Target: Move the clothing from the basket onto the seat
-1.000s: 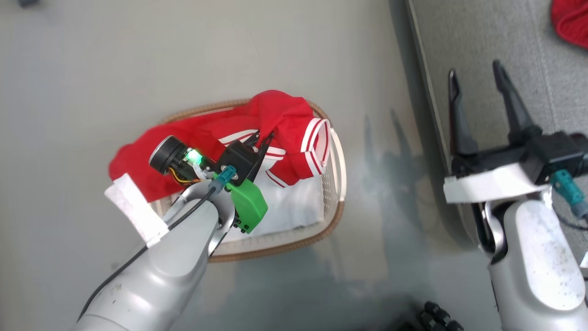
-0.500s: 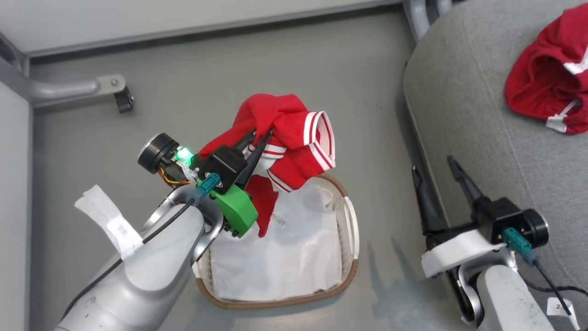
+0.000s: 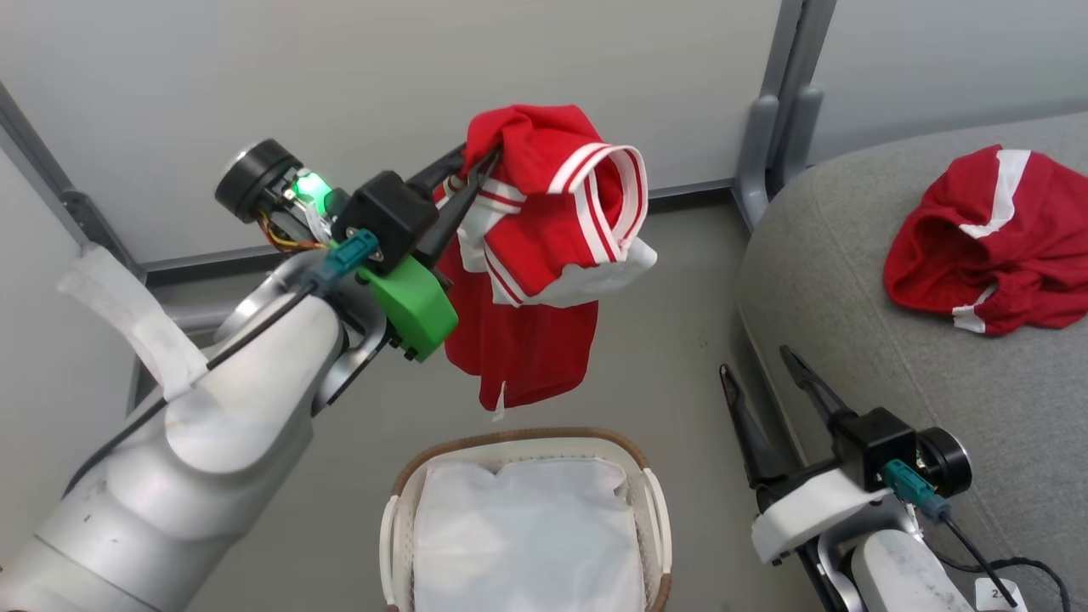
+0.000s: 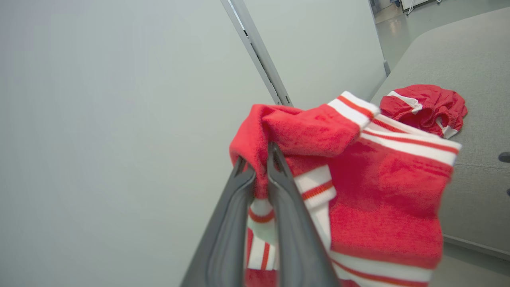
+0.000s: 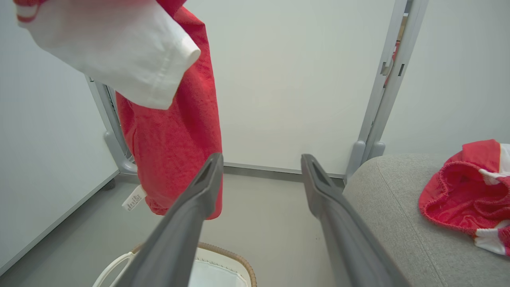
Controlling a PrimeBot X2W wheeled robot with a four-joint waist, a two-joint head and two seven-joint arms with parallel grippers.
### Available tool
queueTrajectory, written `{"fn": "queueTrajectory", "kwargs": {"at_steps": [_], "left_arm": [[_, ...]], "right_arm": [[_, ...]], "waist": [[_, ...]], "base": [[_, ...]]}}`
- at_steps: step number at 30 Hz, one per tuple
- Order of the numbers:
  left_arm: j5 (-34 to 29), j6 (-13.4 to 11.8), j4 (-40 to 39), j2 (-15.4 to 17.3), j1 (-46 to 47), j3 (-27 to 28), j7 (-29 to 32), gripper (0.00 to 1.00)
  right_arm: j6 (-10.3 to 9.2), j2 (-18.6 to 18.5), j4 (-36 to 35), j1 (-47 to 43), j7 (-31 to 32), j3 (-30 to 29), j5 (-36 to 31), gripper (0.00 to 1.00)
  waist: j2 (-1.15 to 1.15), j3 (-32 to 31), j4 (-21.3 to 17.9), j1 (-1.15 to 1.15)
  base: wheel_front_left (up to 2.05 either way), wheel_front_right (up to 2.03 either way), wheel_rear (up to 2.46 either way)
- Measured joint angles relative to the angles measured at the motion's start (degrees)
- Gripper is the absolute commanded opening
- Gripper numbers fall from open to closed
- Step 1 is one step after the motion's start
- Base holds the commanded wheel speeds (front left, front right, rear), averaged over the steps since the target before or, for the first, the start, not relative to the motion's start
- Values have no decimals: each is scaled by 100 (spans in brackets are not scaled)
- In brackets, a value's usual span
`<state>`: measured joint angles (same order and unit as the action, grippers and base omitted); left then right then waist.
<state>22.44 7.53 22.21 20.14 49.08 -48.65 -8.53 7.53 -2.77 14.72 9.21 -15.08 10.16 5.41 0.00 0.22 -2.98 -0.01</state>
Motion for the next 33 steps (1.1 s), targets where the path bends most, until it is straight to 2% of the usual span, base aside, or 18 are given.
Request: {"fn": "queueTrajectory", "kwargs": {"at_steps": [10, 17, 26, 33], "left_arm": [[238, -1, 64, -124, 416, 22, 175, 0], [294, -47, 132, -226, 496, 24, 224, 0], [457, -255, 57, -691, 805, 38, 502, 0], [482, -281, 90, -1063, 1032, -45, 554, 0]], "right_arm": [[0, 2, 31, 392, 0, 573, 178, 100], [0, 1, 449, 693, 0, 1074, 303, 100], [0, 2, 1345, 1483, 0, 2000, 1066, 100], [0, -2, 1816, 2043, 0, 2348, 1518, 100]], "waist": [[0, -274, 17, 0], [0, -289, 65, 0], [0, -295, 226, 0], [0, -298, 376, 0]], "base": [[0, 0, 0], [0, 0, 0], [0, 0, 0], [0, 0, 0]]}}
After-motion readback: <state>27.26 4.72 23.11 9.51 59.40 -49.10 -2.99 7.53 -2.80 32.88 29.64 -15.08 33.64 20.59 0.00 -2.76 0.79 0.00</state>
